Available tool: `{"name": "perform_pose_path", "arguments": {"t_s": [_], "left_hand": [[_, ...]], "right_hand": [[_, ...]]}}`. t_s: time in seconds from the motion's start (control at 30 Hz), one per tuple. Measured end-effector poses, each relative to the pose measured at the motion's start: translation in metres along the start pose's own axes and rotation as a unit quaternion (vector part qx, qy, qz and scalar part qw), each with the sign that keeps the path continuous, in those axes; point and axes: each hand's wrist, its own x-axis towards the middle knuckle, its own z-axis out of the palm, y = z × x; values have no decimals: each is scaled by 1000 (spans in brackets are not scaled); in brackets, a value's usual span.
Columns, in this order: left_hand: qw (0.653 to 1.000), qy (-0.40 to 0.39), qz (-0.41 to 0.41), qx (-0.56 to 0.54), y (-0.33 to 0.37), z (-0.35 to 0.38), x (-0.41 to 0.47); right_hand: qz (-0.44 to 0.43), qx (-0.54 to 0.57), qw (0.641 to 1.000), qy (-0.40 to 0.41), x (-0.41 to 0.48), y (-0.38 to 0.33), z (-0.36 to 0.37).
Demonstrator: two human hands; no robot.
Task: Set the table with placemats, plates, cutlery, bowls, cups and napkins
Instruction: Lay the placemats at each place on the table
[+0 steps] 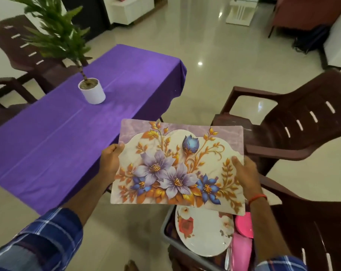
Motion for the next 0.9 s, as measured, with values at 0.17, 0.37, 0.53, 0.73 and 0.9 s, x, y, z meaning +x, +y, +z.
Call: {"name": "perform_pose_path", "arguments": {"t_s": [0.17,0.37,0.53,0.73,0.9], "left_hand": [[998,47,-27,-31,-8,-78,4],[991,101,-57,-66,-14,-170,12],[982,151,-57,-97,-16,-229,10],[964,201,-105,-140,-36,-296,3],[946,220,-130,-198,-51,-323,-4]], "right_hand": [[-12,-36,998,-53,-35,-22,75],[-78,-79,992,-63,-68,-46,154],[-143,-192,969,-69,-84,-57,225],[-152,-219,953,-141,-101,-82,292],[-180,-251,934,-180,-102,-92,330]]}}
